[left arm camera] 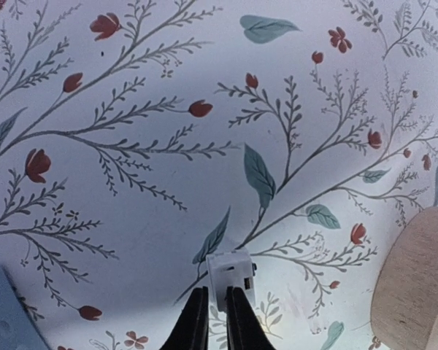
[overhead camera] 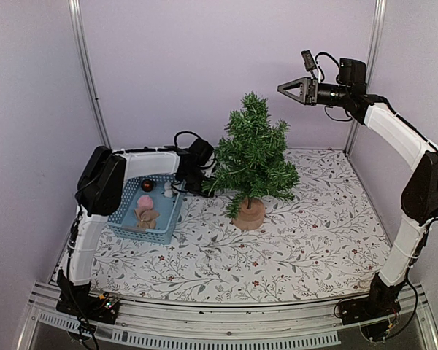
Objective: Decorate the small christmas tree
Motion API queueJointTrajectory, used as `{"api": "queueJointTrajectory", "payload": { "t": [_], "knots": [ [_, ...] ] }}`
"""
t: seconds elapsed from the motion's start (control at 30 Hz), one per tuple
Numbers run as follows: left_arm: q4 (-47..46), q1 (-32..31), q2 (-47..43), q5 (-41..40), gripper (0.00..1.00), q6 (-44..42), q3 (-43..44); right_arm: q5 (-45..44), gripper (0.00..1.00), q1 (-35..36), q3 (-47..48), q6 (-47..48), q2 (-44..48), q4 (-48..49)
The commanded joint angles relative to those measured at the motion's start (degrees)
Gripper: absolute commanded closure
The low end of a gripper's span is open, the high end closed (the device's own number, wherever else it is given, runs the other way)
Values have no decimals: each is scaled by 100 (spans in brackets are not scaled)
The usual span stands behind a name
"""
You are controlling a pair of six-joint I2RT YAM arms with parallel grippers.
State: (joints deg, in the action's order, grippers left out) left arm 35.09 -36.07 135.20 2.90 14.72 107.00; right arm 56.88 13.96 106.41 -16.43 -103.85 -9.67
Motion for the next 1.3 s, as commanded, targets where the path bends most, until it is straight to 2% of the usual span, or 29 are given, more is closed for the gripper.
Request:
{"api": "queueJointTrajectory", "payload": {
  "t": [0.0,0.17,0.47,0.67,0.83,0.93,1.27],
  "knots": [
    [578,-106,478,-422,88,-202,-564,-120,48,-60,-36,43,141,-44],
    [523,-71,469,-394,88,-227,-569,-155,48,-73,-123,61,202,-73],
    [-253,241,-255,62,82,60,-348,-101,48,-71,-88,28,210,3],
    [-408,319,-489,112,81,101,-221,-81,48,-71,-24,-24,172,51],
    [-380,297,-657,371,80,-6,-270,-92,48,-73,-24,-19,179,46],
    [-334,273,-681,662,75,-66,-303,-98,48,-71,-30,-19,175,44],
    [-169,-51,-602,750,72,-96,-469,-106,48,-73,-35,-10,172,33]
  ]
}}
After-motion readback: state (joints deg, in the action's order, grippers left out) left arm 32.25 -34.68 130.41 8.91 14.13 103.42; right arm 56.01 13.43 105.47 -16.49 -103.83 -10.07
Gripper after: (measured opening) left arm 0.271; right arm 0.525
